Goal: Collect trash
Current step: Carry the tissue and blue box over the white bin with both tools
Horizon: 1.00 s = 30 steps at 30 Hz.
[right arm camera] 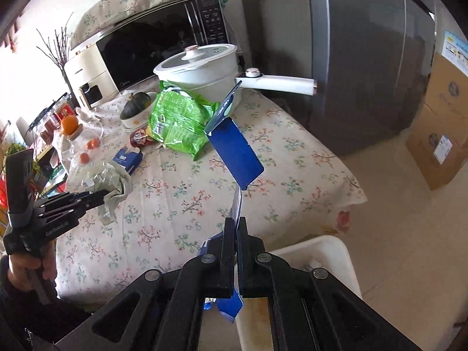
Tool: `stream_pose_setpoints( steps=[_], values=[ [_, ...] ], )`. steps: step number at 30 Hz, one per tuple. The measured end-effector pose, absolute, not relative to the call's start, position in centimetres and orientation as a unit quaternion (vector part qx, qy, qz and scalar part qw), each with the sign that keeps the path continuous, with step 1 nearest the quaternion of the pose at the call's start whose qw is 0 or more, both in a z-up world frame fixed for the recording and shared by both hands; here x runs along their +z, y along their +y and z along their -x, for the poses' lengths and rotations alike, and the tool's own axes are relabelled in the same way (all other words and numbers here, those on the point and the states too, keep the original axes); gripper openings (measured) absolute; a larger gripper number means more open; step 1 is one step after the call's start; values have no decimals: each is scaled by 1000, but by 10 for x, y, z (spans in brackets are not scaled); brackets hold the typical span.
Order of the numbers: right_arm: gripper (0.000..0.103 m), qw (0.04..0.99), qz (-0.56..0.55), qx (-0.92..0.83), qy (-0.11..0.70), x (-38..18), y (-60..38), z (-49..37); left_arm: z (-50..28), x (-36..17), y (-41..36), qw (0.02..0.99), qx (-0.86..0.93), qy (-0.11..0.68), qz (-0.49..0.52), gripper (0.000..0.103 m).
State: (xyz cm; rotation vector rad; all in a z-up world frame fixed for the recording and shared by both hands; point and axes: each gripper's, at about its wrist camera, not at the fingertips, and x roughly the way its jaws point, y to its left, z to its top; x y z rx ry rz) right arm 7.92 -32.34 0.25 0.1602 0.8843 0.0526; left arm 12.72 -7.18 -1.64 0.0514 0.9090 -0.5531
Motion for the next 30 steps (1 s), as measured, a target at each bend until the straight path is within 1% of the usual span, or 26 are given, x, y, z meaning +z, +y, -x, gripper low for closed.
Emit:
stream_pose_setpoints(
  steps=[6, 14, 20, 27, 29, 30],
  values=[
    [2, 892, -71, -16, 447, -10, -358, -50, -104, -31, -119, 839, -306, 446, -59, 19],
    [2, 861, -45, -72, 502, -55, -391, -28, -77, -57, -174, 813, -346, 456, -107, 19],
    [2, 833, -17, -100, 544, -92, -404, -26, -60, -74, -209, 796, -371, 457, -141, 19],
    [2, 812, -17, -99, 575, -114, -408, -26, -50, -90, -237, 782, -390, 457, -167, 19],
    [5, 808, -33, -98, 581, -118, -413, -26, -48, -95, -243, 779, -393, 457, -174, 20],
    [11, 805, -41, -100, 583, -119, -415, -26, -47, -97, -245, 777, -394, 457, -177, 20]
  ],
)
